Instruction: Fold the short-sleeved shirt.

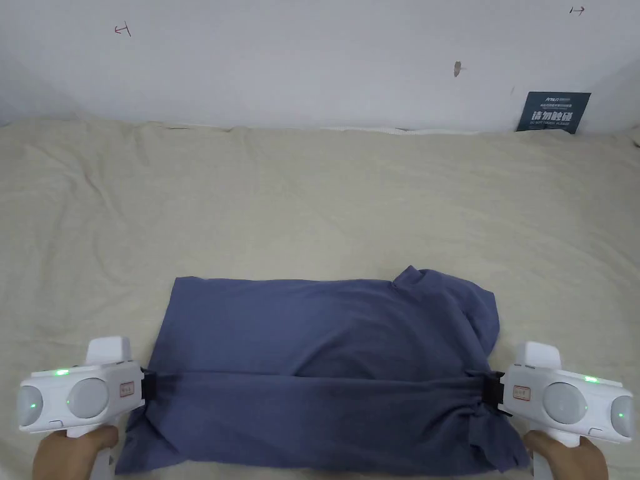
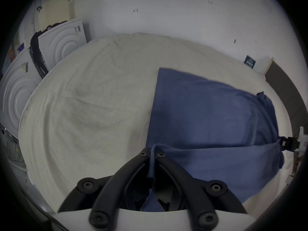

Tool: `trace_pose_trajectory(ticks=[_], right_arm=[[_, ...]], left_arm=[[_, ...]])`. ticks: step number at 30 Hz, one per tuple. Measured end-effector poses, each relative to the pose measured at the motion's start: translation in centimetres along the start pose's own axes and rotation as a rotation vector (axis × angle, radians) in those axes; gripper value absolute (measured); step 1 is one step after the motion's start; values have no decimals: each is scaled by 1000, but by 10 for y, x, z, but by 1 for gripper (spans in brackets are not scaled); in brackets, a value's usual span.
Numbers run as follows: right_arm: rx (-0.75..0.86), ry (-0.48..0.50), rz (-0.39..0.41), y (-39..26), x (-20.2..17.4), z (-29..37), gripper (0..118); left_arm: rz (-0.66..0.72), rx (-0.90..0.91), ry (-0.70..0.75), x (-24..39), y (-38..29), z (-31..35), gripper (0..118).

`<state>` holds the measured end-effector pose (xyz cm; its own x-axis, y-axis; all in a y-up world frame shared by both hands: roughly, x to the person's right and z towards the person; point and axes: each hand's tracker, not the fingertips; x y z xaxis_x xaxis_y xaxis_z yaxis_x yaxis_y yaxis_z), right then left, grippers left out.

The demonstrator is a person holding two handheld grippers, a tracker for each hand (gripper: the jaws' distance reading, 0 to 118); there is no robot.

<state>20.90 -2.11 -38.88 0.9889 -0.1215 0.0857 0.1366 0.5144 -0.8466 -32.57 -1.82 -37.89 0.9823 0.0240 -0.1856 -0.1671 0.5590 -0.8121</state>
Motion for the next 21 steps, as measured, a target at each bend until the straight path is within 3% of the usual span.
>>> trace_pose_trajectory(ticks=[5, 6, 7, 8, 9, 10, 11, 12, 13, 15, 16, 21], right_arm=[[-12, 12, -84, -3, 4, -2, 14], [-13, 5, -59, -2, 0, 4, 19], [-8, -20, -28, -1, -4, 12, 30], [0, -10, -18, -2, -7, 19, 42], [38, -11, 0, -3, -12, 36, 56], [68, -4, 14, -4, -14, 48, 78], [99, 10, 21, -6, -17, 60, 93], [110, 49, 22, -9, -21, 77, 103], [159, 67, 37, -10, -17, 92, 105], [251, 89, 66, -17, -23, 128, 104], [346, 102, 122, -21, -27, 146, 104], [549, 98, 158, -57, -33, 215, 105]], left_arm=[[3, -38, 19, 3, -4, -7, 4], [9, -42, 21, 3, -1, -5, 4], [19, -51, 19, 1, 1, -3, 14], [26, -57, 16, 1, 3, 1, 32], [38, -46, 7, 1, 4, 9, 60], [51, -16, -11, 1, 3, 20, 95], [59, 22, -27, 10, 2, 43, 112], [67, 82, -39, 15, 0, 65, 116], [63, 141, -59, 17, -1, 84, 114], [45, 210, -90, 20, -3, 118, 113], [34, 251, -94, 23, -7, 135, 113], [-6, 494, -79, 44, -38, 213, 113]])
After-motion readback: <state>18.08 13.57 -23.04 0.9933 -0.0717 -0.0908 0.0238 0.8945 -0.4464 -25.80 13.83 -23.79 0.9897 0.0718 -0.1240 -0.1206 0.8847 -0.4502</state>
